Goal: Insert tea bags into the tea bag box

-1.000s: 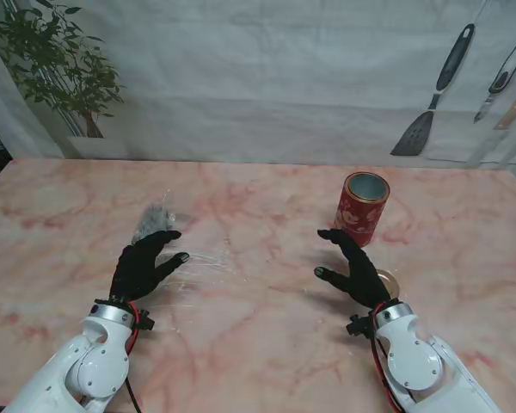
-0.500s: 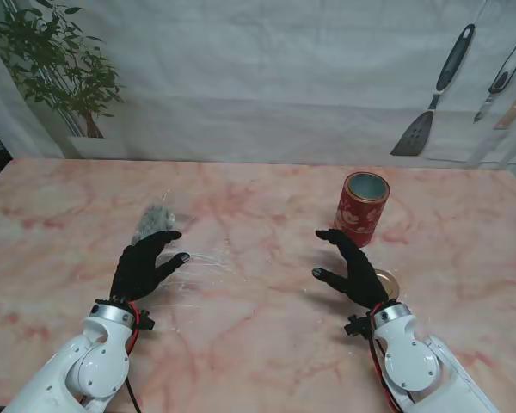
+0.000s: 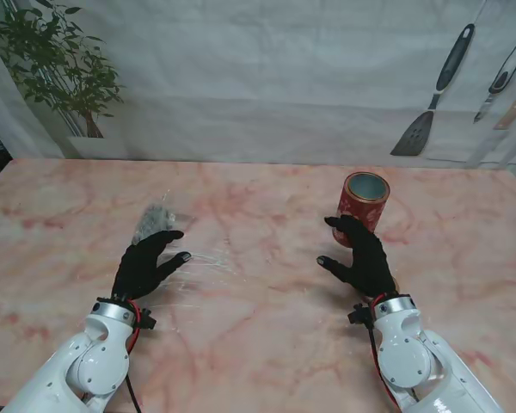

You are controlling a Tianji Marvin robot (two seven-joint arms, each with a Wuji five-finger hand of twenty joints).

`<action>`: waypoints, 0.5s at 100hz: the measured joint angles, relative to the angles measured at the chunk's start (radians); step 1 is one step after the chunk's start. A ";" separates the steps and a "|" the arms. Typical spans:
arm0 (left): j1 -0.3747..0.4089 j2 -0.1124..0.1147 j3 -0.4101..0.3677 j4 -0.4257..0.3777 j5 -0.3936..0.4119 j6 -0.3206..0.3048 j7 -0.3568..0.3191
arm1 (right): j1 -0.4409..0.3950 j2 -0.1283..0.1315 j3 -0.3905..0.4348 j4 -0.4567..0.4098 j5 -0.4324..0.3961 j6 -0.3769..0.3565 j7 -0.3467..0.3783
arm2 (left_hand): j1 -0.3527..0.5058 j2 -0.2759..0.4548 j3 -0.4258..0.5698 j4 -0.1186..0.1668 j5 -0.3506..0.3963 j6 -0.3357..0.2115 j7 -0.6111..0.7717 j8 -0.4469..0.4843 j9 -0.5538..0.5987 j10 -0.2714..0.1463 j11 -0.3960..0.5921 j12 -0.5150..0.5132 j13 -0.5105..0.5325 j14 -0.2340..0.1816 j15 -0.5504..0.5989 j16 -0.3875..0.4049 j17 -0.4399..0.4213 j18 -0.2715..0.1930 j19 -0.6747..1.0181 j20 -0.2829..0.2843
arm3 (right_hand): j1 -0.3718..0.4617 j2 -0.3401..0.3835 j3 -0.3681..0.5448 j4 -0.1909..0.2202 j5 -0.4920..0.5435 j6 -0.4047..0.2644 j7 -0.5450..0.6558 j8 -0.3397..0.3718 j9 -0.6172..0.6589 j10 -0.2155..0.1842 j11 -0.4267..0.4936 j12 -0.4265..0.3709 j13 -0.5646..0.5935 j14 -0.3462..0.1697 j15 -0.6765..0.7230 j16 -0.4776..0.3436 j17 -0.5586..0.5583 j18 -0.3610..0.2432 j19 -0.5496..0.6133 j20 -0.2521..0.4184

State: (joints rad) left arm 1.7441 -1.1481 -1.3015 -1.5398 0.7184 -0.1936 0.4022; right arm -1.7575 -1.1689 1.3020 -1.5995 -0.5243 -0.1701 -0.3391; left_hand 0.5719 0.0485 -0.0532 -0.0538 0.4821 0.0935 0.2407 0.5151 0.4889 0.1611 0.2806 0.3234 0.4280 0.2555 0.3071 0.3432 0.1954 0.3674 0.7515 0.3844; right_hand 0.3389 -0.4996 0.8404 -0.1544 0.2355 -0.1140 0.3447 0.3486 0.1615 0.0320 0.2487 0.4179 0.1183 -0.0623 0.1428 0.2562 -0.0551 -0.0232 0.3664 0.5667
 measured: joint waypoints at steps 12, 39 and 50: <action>-0.002 0.000 0.003 0.000 0.000 -0.002 0.000 | 0.000 -0.002 0.013 -0.014 -0.022 0.036 -0.007 | 0.000 0.000 0.000 0.000 0.000 0.000 0.000 0.000 0.000 0.000 0.000 0.000 0.000 0.000 0.000 0.000 0.000 0.000 0.000 0.000 | 0.001 -0.026 0.007 0.000 0.001 -0.001 0.020 0.002 0.000 0.000 0.012 0.000 0.000 0.000 0.001 0.000 0.002 0.000 0.000 0.000; -0.002 0.000 0.004 0.000 -0.001 -0.002 -0.011 | 0.025 -0.003 0.015 -0.019 -0.136 0.121 -0.105 | 0.000 0.000 0.000 0.000 0.000 0.000 0.000 0.000 0.000 0.000 0.000 0.000 0.000 0.000 0.000 0.000 0.000 0.000 0.000 0.000 | 0.001 -0.050 0.040 0.000 0.034 -0.004 0.068 0.004 0.011 0.000 0.059 0.000 0.000 0.000 0.038 0.001 0.014 0.000 0.002 0.000; -0.002 0.001 0.004 -0.001 -0.001 -0.002 -0.012 | 0.034 -0.004 0.019 -0.025 -0.136 0.131 -0.104 | 0.000 0.000 0.000 0.000 0.000 0.000 0.000 0.000 0.000 0.000 0.000 0.000 0.000 0.000 0.000 0.000 0.000 0.000 0.000 0.000 | 0.001 -0.061 0.047 0.000 0.041 -0.013 0.076 0.003 0.011 0.000 0.065 0.000 0.000 0.000 0.048 0.001 0.016 0.000 0.002 -0.001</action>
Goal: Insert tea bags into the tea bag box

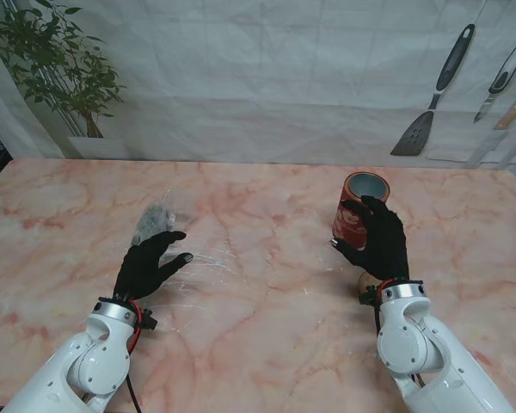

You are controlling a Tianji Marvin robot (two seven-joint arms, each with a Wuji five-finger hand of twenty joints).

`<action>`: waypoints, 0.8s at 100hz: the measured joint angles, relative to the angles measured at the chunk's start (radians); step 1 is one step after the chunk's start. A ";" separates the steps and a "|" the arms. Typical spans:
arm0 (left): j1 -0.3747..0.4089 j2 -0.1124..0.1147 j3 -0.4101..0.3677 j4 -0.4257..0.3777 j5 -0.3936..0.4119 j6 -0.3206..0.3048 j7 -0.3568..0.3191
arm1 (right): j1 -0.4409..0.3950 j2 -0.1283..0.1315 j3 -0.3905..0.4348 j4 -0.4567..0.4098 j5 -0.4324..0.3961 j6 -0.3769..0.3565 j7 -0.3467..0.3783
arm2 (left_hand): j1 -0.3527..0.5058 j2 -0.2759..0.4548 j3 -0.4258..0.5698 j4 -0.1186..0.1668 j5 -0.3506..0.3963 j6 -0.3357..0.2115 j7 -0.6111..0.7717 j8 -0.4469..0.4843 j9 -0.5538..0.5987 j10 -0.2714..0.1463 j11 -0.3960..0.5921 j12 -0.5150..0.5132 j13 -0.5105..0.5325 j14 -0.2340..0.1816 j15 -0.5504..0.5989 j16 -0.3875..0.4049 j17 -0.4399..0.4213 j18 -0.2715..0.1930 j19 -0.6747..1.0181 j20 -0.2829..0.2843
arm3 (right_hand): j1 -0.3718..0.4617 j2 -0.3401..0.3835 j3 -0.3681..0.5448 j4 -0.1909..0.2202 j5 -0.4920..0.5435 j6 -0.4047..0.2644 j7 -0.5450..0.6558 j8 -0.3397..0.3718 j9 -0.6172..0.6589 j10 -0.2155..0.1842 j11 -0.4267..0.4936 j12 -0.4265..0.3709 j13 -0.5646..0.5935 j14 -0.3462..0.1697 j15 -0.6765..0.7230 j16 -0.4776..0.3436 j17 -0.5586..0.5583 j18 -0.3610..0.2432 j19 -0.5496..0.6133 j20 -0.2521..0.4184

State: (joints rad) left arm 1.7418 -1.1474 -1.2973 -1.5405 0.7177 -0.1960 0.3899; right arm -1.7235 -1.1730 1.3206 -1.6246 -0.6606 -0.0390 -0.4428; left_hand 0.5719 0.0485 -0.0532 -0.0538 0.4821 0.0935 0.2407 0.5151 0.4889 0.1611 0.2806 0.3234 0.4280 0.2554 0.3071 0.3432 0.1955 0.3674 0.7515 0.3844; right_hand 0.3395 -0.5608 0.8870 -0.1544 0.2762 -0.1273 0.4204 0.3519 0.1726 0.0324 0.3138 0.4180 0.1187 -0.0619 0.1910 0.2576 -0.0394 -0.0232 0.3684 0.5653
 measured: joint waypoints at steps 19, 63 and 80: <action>0.000 0.000 0.001 -0.001 -0.001 0.000 -0.003 | 0.028 -0.004 -0.002 0.005 -0.034 0.046 -0.042 | 0.000 0.000 0.000 0.000 0.000 0.000 0.000 0.000 0.000 0.000 0.000 0.000 0.000 0.000 0.000 0.000 0.000 0.000 0.000 0.000 | -0.001 -0.036 0.022 0.000 0.000 -0.012 0.015 -0.003 0.000 0.000 0.003 -0.003 0.000 0.000 0.002 0.000 0.000 0.000 0.019 -0.012; 0.001 0.003 -0.001 -0.005 -0.002 0.001 -0.019 | 0.071 -0.006 0.009 0.017 -0.065 0.186 -0.031 | 0.000 0.000 0.000 0.000 0.000 0.000 0.000 0.000 0.000 0.000 0.000 0.000 0.000 0.000 0.000 0.000 0.000 0.000 0.000 0.000 | -0.001 -0.049 0.059 0.000 0.000 -0.025 0.035 -0.019 0.000 0.001 0.003 -0.026 0.000 0.000 0.002 -0.005 -0.001 0.000 0.022 -0.034; 0.002 0.004 -0.001 -0.008 -0.002 0.001 -0.024 | 0.092 -0.005 0.008 0.026 -0.064 0.240 -0.018 | 0.000 0.000 0.000 0.000 0.000 0.000 0.000 0.000 0.000 0.000 0.000 0.000 0.000 0.000 0.000 0.000 0.000 0.000 0.000 0.000 | -0.002 -0.049 0.059 0.000 0.000 -0.025 0.038 -0.022 0.000 0.001 0.003 -0.026 0.000 0.001 0.002 -0.005 -0.001 0.001 0.023 -0.038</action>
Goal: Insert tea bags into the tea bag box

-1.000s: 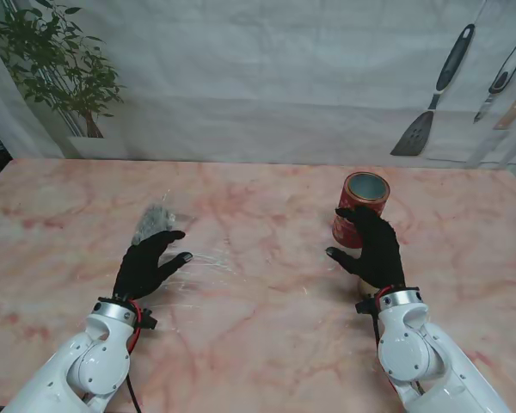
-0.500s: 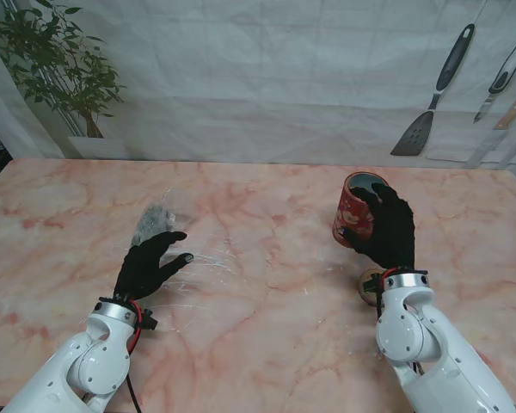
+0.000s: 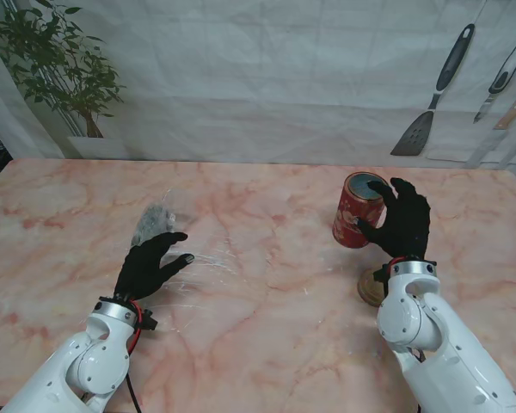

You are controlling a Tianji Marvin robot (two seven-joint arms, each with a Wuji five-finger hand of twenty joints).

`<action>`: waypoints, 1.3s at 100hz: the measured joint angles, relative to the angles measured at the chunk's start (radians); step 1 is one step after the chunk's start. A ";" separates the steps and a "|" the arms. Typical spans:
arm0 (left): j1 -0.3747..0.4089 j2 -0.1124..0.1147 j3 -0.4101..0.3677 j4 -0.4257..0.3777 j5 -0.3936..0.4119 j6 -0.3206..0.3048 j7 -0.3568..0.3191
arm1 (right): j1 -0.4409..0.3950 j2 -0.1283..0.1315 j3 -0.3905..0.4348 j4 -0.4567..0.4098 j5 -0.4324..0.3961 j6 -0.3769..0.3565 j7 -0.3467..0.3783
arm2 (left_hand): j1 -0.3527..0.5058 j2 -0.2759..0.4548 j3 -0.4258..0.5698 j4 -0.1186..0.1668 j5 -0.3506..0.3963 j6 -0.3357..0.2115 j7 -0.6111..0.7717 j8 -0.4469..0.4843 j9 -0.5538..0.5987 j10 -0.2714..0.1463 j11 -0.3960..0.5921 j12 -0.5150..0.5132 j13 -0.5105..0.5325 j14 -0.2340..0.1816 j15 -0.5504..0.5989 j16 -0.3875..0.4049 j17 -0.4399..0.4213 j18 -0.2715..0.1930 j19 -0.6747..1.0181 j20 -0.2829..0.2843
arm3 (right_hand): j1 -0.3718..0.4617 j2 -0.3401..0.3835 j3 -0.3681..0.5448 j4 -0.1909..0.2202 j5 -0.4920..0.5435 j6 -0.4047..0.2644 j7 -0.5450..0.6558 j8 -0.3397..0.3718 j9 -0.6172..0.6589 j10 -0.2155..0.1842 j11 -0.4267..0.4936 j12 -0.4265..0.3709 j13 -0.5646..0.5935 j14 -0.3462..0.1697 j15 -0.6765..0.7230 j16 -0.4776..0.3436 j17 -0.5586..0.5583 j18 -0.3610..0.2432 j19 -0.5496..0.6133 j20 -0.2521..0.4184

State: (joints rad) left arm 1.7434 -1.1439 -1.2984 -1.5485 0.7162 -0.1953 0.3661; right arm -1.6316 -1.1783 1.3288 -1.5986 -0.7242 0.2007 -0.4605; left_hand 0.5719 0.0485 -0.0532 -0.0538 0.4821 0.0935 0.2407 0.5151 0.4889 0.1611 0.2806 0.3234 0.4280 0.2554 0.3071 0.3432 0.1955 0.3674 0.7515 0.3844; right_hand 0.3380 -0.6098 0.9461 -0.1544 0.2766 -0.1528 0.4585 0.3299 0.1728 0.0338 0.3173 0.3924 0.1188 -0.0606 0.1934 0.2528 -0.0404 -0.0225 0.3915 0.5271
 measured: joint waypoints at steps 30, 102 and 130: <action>0.001 0.001 -0.001 -0.003 -0.001 0.000 -0.007 | 0.019 0.008 0.014 -0.006 0.059 0.026 0.142 | 0.000 0.000 0.000 0.000 0.000 0.000 0.000 0.000 0.000 0.000 0.000 0.000 0.000 0.000 0.000 0.000 0.000 0.000 0.000 0.000 | 0.000 0.001 0.005 0.000 0.074 0.036 0.065 -0.009 0.002 0.000 0.060 0.007 0.021 0.009 0.061 0.008 0.001 0.001 0.030 -0.022; 0.001 0.002 0.000 -0.004 -0.002 0.000 -0.011 | 0.150 0.009 -0.042 0.093 0.086 0.091 0.133 | 0.000 0.000 0.000 0.000 0.000 0.000 0.000 0.000 0.000 0.000 0.000 0.000 0.000 0.000 0.000 0.000 0.000 0.000 0.000 0.000 | 0.212 0.156 -0.088 -0.098 0.322 -0.054 0.597 -0.108 0.085 -0.033 0.294 0.060 0.211 0.021 0.231 0.069 0.049 0.013 0.236 -0.116; 0.001 0.002 0.000 -0.003 -0.003 0.000 -0.013 | 0.177 0.007 -0.049 0.112 0.097 0.077 0.146 | 0.000 0.000 0.000 0.000 0.000 0.000 0.000 0.000 0.000 0.000 0.000 0.000 0.000 0.000 0.000 0.000 0.000 0.000 0.000 0.000 | 0.226 0.168 -0.124 -0.118 0.321 -0.053 0.599 -0.038 0.085 -0.014 0.341 0.096 0.212 0.021 0.250 0.080 0.049 0.013 0.280 -0.136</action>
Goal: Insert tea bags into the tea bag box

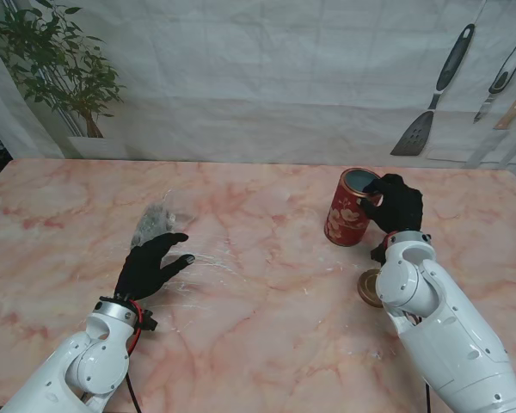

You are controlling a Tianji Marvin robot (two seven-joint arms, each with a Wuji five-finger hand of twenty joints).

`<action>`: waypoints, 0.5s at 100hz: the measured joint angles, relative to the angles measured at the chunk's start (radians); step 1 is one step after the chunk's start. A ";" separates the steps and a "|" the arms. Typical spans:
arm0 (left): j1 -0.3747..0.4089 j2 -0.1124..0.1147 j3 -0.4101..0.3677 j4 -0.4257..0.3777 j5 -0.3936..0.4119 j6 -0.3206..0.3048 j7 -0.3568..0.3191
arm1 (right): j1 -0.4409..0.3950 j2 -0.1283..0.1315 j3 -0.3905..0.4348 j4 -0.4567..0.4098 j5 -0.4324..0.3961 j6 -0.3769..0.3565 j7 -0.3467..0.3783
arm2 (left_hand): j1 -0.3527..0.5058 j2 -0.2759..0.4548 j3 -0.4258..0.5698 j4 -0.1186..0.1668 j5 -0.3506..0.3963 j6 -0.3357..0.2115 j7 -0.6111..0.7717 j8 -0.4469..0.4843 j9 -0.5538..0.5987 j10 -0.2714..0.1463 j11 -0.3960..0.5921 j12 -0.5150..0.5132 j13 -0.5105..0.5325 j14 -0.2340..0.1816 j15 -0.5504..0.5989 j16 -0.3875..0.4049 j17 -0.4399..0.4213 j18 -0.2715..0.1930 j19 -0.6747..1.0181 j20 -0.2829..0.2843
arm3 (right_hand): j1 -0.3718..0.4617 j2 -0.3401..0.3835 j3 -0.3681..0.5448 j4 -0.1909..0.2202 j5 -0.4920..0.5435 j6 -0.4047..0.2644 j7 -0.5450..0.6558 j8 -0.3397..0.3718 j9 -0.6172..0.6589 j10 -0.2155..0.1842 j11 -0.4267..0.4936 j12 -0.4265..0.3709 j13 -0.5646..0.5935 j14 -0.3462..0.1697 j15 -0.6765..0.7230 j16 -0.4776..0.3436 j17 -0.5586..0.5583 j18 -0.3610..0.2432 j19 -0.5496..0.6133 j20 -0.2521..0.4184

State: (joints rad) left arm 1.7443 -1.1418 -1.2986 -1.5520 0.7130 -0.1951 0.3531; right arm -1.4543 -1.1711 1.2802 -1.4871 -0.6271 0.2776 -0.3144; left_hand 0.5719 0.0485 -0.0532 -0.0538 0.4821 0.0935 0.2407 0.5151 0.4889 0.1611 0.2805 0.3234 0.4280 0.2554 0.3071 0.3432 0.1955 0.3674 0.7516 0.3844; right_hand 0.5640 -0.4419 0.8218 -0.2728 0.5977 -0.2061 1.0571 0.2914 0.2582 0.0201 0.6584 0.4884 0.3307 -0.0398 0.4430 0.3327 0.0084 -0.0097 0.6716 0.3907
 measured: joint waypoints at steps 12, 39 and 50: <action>0.000 0.000 0.000 0.000 0.000 0.000 0.000 | 0.006 0.000 -0.005 0.004 0.007 -0.018 -0.001 | 0.000 0.000 0.000 0.000 0.000 0.000 0.000 0.000 0.000 0.000 0.000 0.000 0.000 0.000 0.000 0.000 0.000 0.000 0.000 0.000 | 0.000 0.000 -0.008 0.000 0.000 0.001 0.000 0.011 0.005 0.006 0.025 0.013 0.000 0.000 0.003 0.000 0.000 0.000 0.000 -0.002; 0.000 0.000 0.000 0.001 -0.001 0.000 0.002 | 0.031 -0.002 -0.041 0.027 0.024 -0.079 -0.021 | 0.000 0.000 0.000 0.000 0.000 0.000 0.000 0.000 0.000 0.000 0.000 0.000 0.000 0.000 0.000 0.000 0.000 0.000 0.000 0.000 | 0.000 0.001 -0.014 0.000 0.001 0.002 0.000 0.011 0.028 0.013 0.072 0.038 0.000 0.000 0.010 0.001 0.000 0.000 0.016 -0.012; 0.000 0.000 0.000 0.001 -0.001 0.001 0.002 | 0.047 -0.004 -0.064 0.039 0.024 -0.088 -0.036 | 0.000 0.000 0.000 0.000 0.000 0.000 0.000 0.000 0.000 0.000 0.000 0.000 0.000 0.000 0.000 0.000 0.000 0.000 0.000 0.000 | 0.000 0.012 -0.014 0.000 0.002 0.010 0.012 0.025 0.075 -0.019 0.132 0.054 -0.001 0.015 0.010 0.006 0.000 0.000 0.016 -0.013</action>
State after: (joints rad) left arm 1.7443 -1.1418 -1.2986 -1.5512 0.7121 -0.1944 0.3552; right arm -1.4076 -1.1752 1.2159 -1.4478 -0.6031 0.1895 -0.3501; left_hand 0.5719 0.0485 -0.0532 -0.0538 0.4822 0.0935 0.2407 0.5151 0.4889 0.1611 0.2805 0.3234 0.4280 0.2554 0.3071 0.3432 0.1955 0.3674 0.7515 0.3844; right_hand 0.5640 -0.4299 0.8081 -0.2732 0.6001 -0.1959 1.0687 0.3166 0.3330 0.0010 0.7899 0.5428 0.3299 -0.0251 0.4527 0.3382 0.0084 -0.0096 0.6878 0.3781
